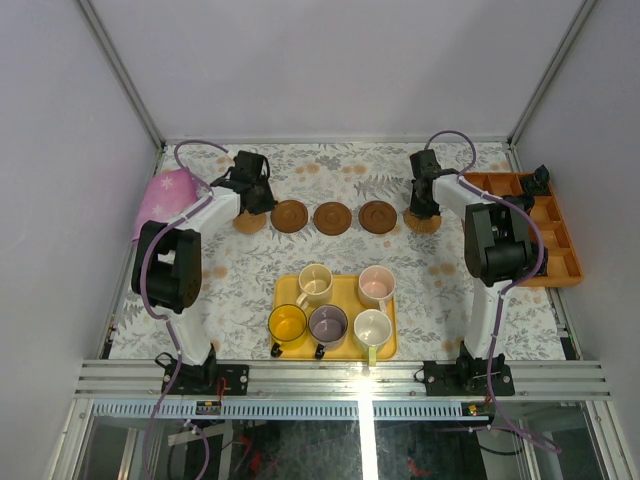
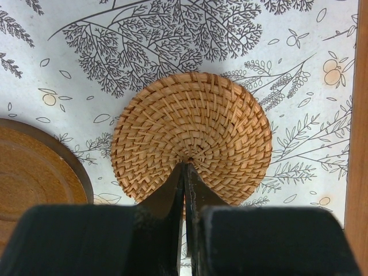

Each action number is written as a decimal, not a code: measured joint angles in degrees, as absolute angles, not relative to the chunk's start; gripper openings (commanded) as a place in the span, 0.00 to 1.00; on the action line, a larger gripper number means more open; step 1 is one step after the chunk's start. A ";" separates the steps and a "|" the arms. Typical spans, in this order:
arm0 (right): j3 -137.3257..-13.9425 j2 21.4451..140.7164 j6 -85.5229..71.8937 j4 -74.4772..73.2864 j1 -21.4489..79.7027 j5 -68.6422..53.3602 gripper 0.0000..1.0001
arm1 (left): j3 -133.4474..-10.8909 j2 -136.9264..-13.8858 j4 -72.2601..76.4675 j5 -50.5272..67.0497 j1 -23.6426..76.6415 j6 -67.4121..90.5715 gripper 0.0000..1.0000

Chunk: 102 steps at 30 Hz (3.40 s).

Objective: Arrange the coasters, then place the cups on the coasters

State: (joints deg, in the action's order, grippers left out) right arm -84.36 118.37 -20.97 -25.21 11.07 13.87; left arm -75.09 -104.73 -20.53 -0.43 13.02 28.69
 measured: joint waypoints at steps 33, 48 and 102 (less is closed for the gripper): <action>-67.59 83.72 -16.03 -18.61 10.76 9.45 0.20 | -71.00 -103.33 -20.43 -8.19 8.64 28.64 0.00; -59.79 76.73 -13.41 -5.80 10.74 10.02 0.00 | -69.19 -105.91 -18.33 -6.46 7.29 28.62 0.00; -60.27 73.76 -15.49 -6.26 10.55 -0.73 1.00 | -55.81 -79.68 -17.19 -2.50 7.29 26.06 0.27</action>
State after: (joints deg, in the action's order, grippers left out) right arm -60.27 73.76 -15.49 -6.26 10.55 -0.73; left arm -55.81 -79.68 -17.19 -2.50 7.29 26.06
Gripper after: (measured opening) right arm 0.993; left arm 0.201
